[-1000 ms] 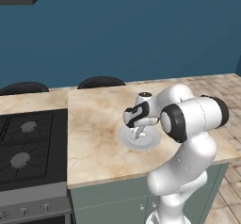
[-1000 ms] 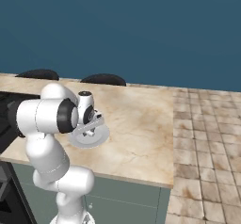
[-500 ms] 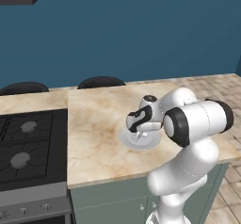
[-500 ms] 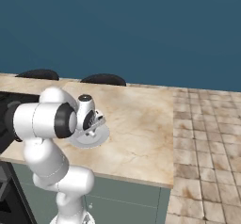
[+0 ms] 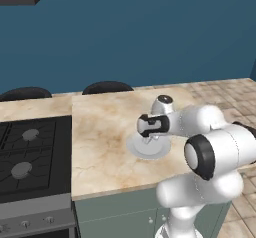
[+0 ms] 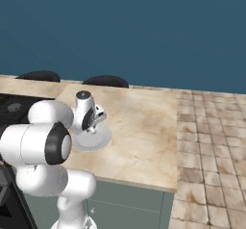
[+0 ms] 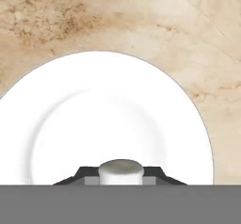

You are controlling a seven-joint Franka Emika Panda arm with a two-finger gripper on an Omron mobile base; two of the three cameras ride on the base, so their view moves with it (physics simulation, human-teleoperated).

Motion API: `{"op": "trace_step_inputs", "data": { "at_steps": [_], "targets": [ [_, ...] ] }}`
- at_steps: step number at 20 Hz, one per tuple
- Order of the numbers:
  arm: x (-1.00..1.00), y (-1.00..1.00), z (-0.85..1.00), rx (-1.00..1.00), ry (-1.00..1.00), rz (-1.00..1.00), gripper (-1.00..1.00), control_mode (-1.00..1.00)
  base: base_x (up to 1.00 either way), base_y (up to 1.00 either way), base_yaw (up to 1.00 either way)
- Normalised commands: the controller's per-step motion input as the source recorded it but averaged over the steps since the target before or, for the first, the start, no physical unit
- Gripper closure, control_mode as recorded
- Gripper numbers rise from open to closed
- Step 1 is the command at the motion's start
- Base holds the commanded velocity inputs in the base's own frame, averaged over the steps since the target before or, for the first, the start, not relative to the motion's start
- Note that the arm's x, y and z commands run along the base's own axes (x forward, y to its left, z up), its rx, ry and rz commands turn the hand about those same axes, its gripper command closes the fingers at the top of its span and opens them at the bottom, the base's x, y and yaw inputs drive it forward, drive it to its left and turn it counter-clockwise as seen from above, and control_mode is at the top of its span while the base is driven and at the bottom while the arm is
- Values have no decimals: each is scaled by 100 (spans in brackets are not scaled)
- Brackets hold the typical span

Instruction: Pick up the marshmallow and place it in the cup of hot chocolate on the dining counter.

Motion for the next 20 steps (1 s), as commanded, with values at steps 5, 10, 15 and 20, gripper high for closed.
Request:
{"op": "trace_step_inputs", "data": {
  "at_steps": [5, 10, 15, 20],
  "targets": [
    [-32, 0, 83, 15, -28, 6, 100, -100, 0, 0, 0],
    [-29, -3, 60, 41, -50, 13, 100, -100, 0, 0, 0],
    [-13, 0, 60, 52, -39, 20, 100, -100, 0, 0, 0],
    [-5, -1, 59, 58, -18, 24, 100, -100, 0, 0, 0]
  ]
}}
